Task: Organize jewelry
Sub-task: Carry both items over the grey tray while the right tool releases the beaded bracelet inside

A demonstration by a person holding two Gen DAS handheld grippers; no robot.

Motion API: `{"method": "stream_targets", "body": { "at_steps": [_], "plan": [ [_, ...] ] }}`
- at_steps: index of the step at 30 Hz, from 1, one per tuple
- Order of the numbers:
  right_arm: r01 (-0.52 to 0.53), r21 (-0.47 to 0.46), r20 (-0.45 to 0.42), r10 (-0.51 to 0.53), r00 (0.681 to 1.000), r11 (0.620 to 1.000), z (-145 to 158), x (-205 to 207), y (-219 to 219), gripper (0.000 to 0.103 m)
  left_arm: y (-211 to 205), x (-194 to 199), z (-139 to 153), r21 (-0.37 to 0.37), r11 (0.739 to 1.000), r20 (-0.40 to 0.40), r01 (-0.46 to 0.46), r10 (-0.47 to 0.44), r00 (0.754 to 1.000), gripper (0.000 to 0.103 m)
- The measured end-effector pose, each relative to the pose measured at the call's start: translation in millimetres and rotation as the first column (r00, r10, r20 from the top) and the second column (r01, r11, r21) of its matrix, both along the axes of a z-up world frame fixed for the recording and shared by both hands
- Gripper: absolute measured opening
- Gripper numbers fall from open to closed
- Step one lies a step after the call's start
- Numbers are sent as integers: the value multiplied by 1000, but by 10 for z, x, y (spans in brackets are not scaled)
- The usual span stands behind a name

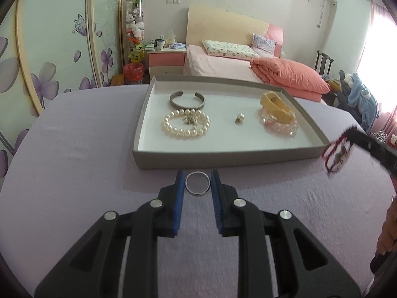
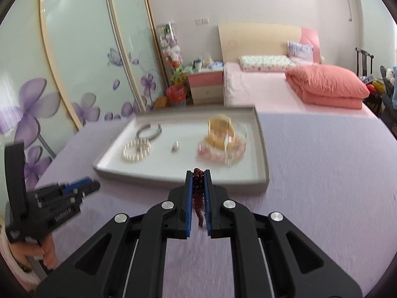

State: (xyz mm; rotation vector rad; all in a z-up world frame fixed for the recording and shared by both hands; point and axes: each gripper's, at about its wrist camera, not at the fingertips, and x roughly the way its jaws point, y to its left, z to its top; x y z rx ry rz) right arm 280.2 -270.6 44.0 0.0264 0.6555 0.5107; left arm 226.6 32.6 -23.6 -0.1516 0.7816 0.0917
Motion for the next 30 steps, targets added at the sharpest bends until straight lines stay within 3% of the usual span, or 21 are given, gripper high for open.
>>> {"method": "stream_targets", "body": {
  "at_steps": [6, 16, 17, 19, 20, 21, 30],
  "plan": [
    [41, 38, 40, -43, 998, 998, 134, 373, 169, 9, 32, 73, 116, -12, 1000, 51, -1, 2, 999, 22],
    [48, 26, -35, -47, 998, 998, -233, 792, 430, 10, 97, 285, 145, -32, 999, 77, -2, 4, 997, 22],
    [48, 22, -37, -47, 998, 999, -251, 790, 445, 12, 94, 296, 138, -31, 1000, 78, 0, 3, 997, 22],
    [52, 17, -46, -51, 998, 999, -282, 799, 439, 30, 92, 313, 118, -31, 1000, 80, 2, 1, 997, 22],
    [60, 24, -42, -59, 997, 998, -290, 783, 404, 51, 87, 327, 109, -33, 999, 80, 4, -1, 997, 22],
    [63, 27, -36, -62, 997, 998, -292, 766, 387, 57, 86, 335, 102, -34, 999, 80, 5, -2, 997, 22],
    [97, 44, -25, -96, 995, 994, -382, 599, 122, 57, 25, 543, 88, -62, 998, 87, 28, -23, 996, 22]
  ]
}}
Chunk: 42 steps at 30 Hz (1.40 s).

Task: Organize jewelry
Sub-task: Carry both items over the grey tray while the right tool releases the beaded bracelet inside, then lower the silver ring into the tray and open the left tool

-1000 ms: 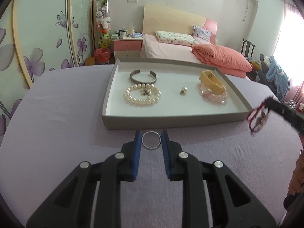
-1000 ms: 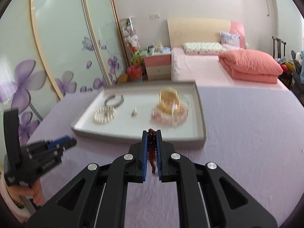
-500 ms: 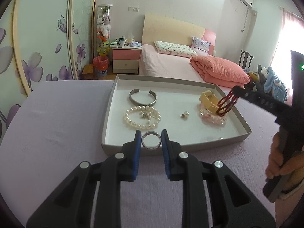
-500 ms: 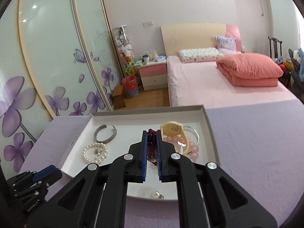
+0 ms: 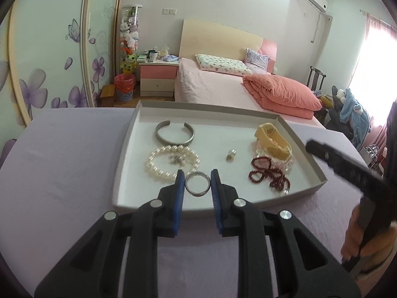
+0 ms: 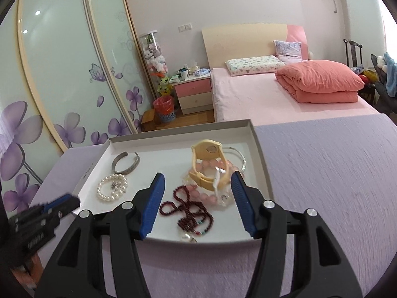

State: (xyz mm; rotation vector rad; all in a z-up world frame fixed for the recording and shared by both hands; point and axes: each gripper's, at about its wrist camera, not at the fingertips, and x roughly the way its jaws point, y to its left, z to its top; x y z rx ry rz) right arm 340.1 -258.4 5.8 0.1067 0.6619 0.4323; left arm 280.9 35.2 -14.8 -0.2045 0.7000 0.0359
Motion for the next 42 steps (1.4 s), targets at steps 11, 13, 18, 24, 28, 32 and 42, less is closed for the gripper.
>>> {"method": "stream_targets", "body": {
  "at_steps": [11, 13, 18, 24, 28, 32, 42],
  "plan": [
    [26, -13, -2, -26, 1000, 1000, -112, 10, -51, 64, -59, 630, -45, -9, 1000, 11, -22, 22, 1000, 22],
    [25, -31, 12, -25, 1000, 999, -107, 8, -35, 65, -60, 698, -58, -10, 1000, 8, -24, 24, 1000, 22],
    [21, -55, 41, -18, 999, 998, -89, -27, 6, 70, -87, 808, -107, -10, 1000, -2, -22, 22, 1000, 22],
    [21, -59, 43, -18, 999, 998, -94, -25, 11, 71, -114, 820, -145, -17, 1000, -9, -8, 8, 1000, 22],
    [21, -60, 42, -19, 999, 998, -102, -16, 11, 71, -100, 795, -142, -33, 999, -1, -7, 7, 1000, 29],
    [25, -61, 41, -22, 999, 998, -111, -12, -4, 73, -72, 731, -96, -26, 999, 26, -25, 26, 999, 57],
    [28, -66, 53, -24, 998, 997, -118, -8, -12, 91, -16, 626, -23, -34, 999, 53, -38, 40, 998, 81]
  ]
}}
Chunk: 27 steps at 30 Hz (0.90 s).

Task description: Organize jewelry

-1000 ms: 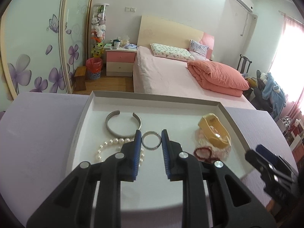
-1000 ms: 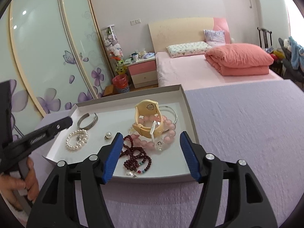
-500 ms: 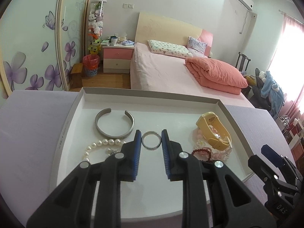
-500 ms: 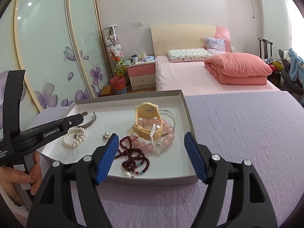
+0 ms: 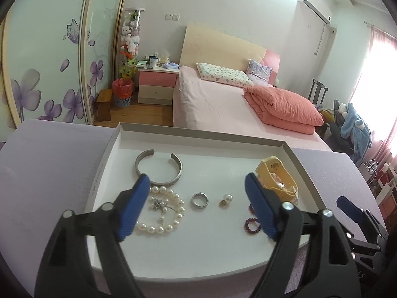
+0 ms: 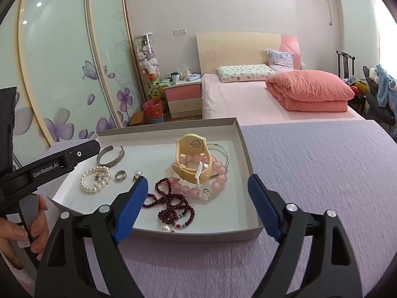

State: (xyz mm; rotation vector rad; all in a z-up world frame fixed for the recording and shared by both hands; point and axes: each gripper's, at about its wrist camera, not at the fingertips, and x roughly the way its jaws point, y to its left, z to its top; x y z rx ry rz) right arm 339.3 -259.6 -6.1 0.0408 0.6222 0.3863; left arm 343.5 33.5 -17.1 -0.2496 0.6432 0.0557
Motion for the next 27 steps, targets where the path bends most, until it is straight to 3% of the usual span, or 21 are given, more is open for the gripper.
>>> {"method": "stream_targets", "body": {
  "at_steps": [5, 10, 15, 21, 27],
  "plan": [
    [22, -2, 14, -22, 1000, 1000, -13, 3, -22, 101, 104, -30, -4, -23, 999, -11, -23, 23, 1000, 93],
    [20, -7, -5, -20, 1000, 1000, -65, 39, -9, 101, 211, -90, -12, -30, 998, -23, -47, 46, 999, 95],
    [12, -49, 4, -12, 1000, 999, -77, 24, 68, 101, 275, -220, 11, 9, 997, -15, -71, 72, 997, 96],
    [32, -50, -4, -32, 999, 998, -22, 11, 83, 101, 350, -547, 121, 109, 985, 74, -137, 130, 989, 96],
    [31, -37, -12, -32, 999, 999, 86, -103, 100, 101, 383, -939, 219, 118, 980, 138, -161, 144, 980, 96]
  ]
}}
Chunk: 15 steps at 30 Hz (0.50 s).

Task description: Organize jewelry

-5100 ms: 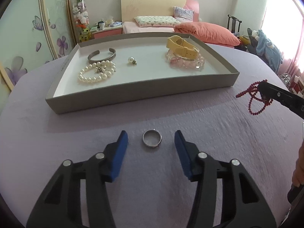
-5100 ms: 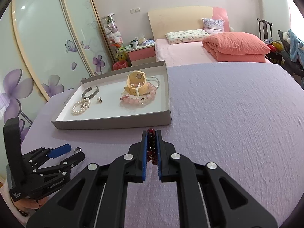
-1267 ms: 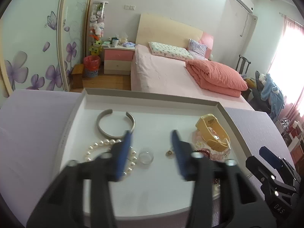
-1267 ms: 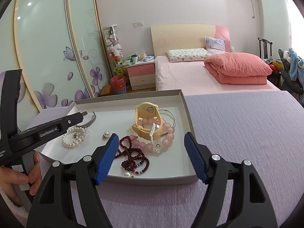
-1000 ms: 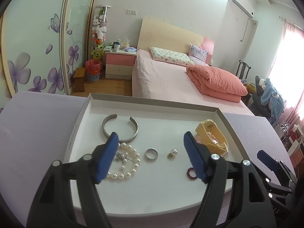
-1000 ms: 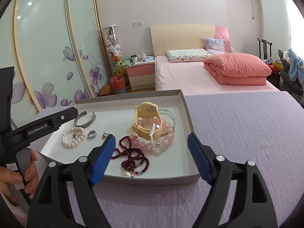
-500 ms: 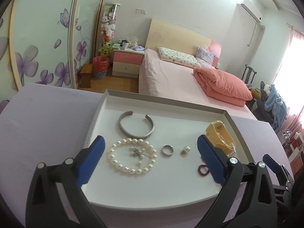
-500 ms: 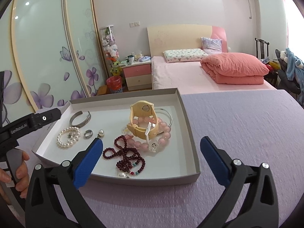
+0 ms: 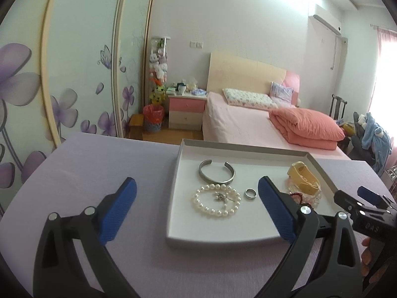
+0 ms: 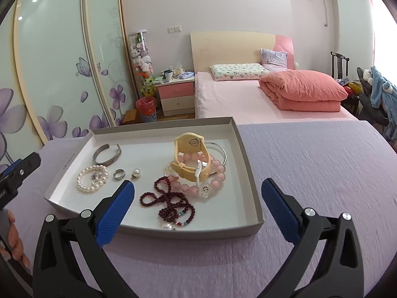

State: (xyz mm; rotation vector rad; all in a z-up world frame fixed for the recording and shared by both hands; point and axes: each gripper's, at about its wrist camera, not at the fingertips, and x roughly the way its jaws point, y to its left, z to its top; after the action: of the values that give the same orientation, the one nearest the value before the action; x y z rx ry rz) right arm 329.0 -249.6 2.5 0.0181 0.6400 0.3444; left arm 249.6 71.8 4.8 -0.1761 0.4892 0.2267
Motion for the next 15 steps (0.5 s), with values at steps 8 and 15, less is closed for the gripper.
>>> {"method": "stream_targets", "body": {
  "at_steps": [8, 15],
  "plan": [
    [-37, -49, 20, 38, 999, 998, 49, -323, 106, 101, -99, -328, 33, -42, 996, 7, 83, -83, 997, 96],
    [-45, -37, 47, 46, 998, 998, 102, -599, 68, 101, -194, -561, 86, -7, 991, 31, 133, -132, 991, 96]
  ]
}}
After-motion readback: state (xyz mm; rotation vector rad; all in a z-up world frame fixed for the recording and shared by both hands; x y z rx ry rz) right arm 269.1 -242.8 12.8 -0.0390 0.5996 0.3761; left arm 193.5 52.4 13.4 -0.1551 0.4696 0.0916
